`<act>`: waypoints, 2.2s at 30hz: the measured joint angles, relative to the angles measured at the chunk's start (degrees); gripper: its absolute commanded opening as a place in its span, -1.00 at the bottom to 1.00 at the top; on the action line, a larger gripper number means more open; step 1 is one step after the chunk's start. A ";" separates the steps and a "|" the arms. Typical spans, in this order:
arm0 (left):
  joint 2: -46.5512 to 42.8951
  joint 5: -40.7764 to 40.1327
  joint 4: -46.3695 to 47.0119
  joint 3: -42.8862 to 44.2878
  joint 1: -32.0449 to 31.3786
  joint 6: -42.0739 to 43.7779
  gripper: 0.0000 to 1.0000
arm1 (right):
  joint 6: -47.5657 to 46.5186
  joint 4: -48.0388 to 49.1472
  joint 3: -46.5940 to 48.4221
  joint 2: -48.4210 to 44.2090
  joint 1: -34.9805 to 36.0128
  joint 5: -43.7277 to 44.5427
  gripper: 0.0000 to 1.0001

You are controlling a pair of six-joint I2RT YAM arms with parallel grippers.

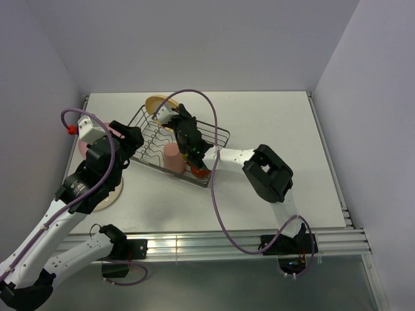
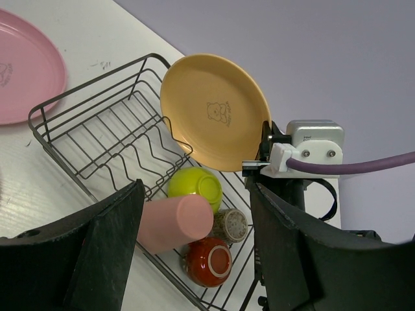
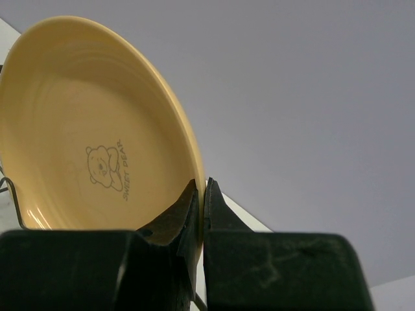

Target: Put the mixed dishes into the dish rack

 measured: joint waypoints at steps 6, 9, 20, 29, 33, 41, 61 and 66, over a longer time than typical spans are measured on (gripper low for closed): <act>0.04 0.22 -0.11 -0.02 0.00 -0.02 0.44 | -1.36 1.33 -0.74 0.00 0.87 1.38 -1.00; 0.00 0.33 -0.17 -0.02 0.00 -0.02 0.44 | -2.12 1.99 -1.33 0.00 1.31 2.01 -0.74; -0.79 0.35 -0.37 -0.02 0.00 -0.17 0.44 | -3.69 3.67 -2.89 0.00 2.25 3.98 -0.22; -0.76 0.42 -0.42 -0.02 0.00 -0.22 0.44 | -3.43 3.54 -2.89 0.00 2.54 4.55 0.31; -0.76 0.46 -0.46 -0.02 0.00 -0.22 0.44 | -3.17 3.19 -2.89 0.00 2.54 4.61 0.36; -0.74 0.48 -0.81 -0.02 0.00 -0.24 0.44 | -1.97 2.14 -2.89 0.00 2.56 4.70 0.47; -0.11 0.96 -1.25 -0.02 0.00 -0.48 0.43 | 9.81 -11.37 -2.89 -1.36 1.77 -0.42 0.68; 0.07 1.11 -1.27 -0.02 0.00 -0.66 0.46 | 12.37 -13.53 -3.17 -4.02 1.42 -1.84 0.69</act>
